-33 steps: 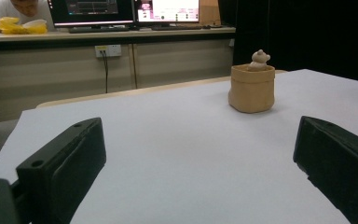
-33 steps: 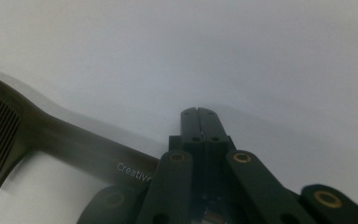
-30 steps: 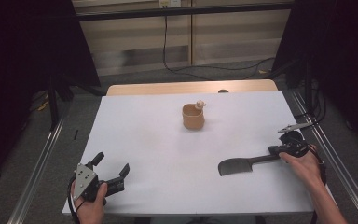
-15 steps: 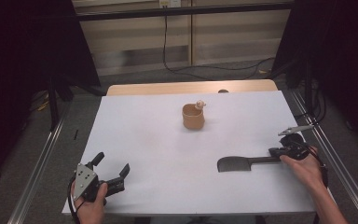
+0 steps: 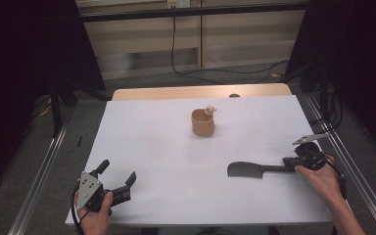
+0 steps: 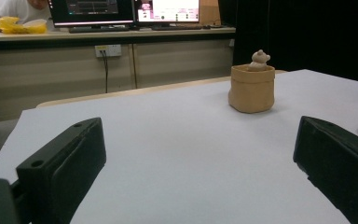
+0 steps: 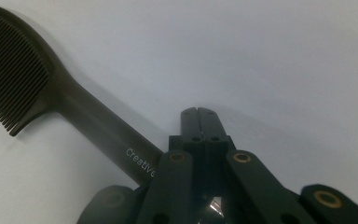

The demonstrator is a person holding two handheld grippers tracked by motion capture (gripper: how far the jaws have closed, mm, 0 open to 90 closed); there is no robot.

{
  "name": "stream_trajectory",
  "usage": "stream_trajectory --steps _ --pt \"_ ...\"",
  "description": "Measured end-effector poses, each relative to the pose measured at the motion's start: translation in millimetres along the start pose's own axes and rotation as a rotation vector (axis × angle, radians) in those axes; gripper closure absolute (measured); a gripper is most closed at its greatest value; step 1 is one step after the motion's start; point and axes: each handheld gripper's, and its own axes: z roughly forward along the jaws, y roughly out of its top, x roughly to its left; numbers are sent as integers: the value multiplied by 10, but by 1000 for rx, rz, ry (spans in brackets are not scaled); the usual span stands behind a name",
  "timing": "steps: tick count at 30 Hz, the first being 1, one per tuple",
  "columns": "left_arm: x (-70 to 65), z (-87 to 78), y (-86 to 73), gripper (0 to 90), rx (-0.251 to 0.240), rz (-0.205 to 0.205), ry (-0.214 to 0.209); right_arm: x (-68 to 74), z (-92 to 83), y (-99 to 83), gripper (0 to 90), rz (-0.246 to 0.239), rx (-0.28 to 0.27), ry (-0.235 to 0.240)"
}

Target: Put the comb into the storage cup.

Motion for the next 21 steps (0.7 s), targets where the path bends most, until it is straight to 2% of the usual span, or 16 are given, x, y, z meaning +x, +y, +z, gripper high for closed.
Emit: stream_trajectory --steps 21 --pt "-4 -3 2 24 -7 -7 -4 39 -48 -44 900 -10 17 18"
